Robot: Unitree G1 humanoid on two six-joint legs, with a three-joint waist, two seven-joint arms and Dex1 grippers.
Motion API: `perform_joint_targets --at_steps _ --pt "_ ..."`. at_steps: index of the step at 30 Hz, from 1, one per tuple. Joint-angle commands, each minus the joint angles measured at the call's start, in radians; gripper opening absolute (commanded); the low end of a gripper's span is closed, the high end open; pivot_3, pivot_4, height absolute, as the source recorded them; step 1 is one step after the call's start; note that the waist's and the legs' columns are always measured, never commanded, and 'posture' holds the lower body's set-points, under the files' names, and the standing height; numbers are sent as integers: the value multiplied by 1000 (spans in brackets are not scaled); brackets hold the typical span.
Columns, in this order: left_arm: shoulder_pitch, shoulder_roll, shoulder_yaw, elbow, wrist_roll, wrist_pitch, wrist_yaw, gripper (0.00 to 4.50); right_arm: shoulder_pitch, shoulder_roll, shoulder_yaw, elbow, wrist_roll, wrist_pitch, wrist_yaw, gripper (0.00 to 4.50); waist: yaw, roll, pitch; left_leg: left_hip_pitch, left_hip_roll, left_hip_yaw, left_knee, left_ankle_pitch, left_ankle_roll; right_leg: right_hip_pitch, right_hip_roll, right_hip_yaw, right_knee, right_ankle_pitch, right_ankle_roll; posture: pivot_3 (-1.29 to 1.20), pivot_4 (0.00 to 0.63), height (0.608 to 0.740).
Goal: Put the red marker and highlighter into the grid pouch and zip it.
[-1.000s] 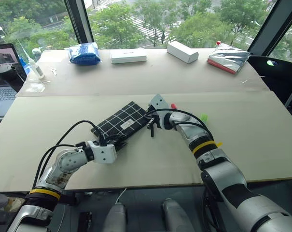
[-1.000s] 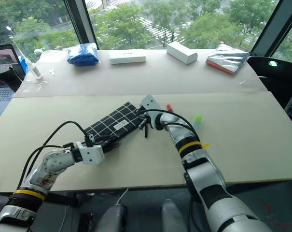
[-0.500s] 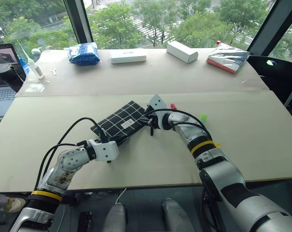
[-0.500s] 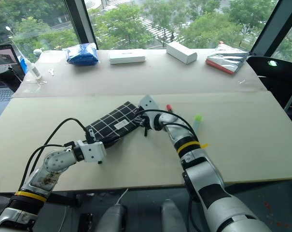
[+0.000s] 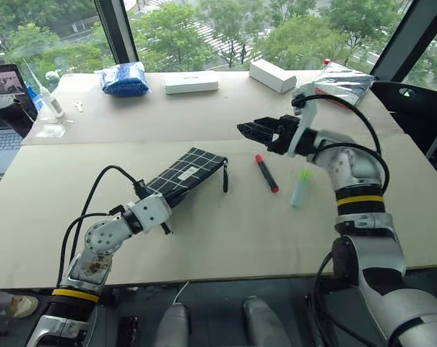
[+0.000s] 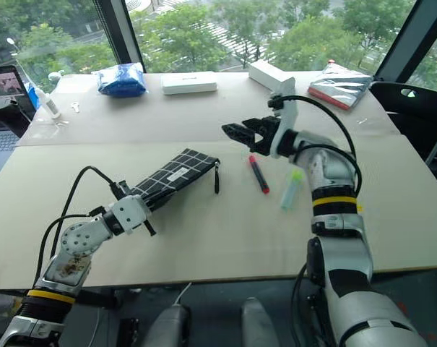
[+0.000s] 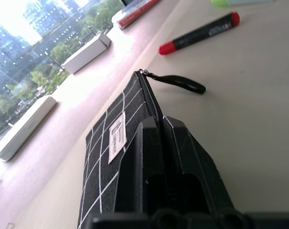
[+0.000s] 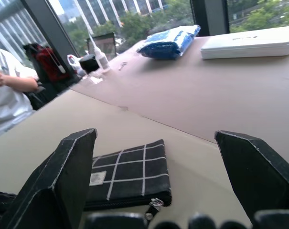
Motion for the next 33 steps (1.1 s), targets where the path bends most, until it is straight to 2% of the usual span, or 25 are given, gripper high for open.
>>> perform_joint_targets --at_steps 1,9,18,23,33 --pt "15 -15 27 -68 -55 38 2 0 65 29 91 -45 -80 -13 -71 4392 -4 0 0 0 0 0 0 0 0 -1 0 0 0 0 0 0 150 740" --pt "33 -17 33 -90 -63 58 -3 0 72 82 84 -93 -57 26 -131 4392 -9 2 1 -2 -1 0 1 0 0 -1 0 1 0 0 0 0 150 740" --pt "36 -20 34 -96 -69 66 -9 0 79 86 103 -104 -66 14 -136 4392 -7 2 1 -2 -1 0 1 0 0 -1 0 1 0 0 0 0 150 740" --pt "28 -21 34 -92 -72 71 -12 0 69 92 78 -144 -10 44 -97 4392 -7 2 1 -2 -1 0 1 0 0 -1 0 1 0 0 0 0 150 740" --pt "16 -38 33 -86 -82 79 -16 0 114 128 128 -202 -11 67 -101 4392 -7 2 1 -2 -1 0 1 0 0 -1 0 1 0 0 0 0 150 740"
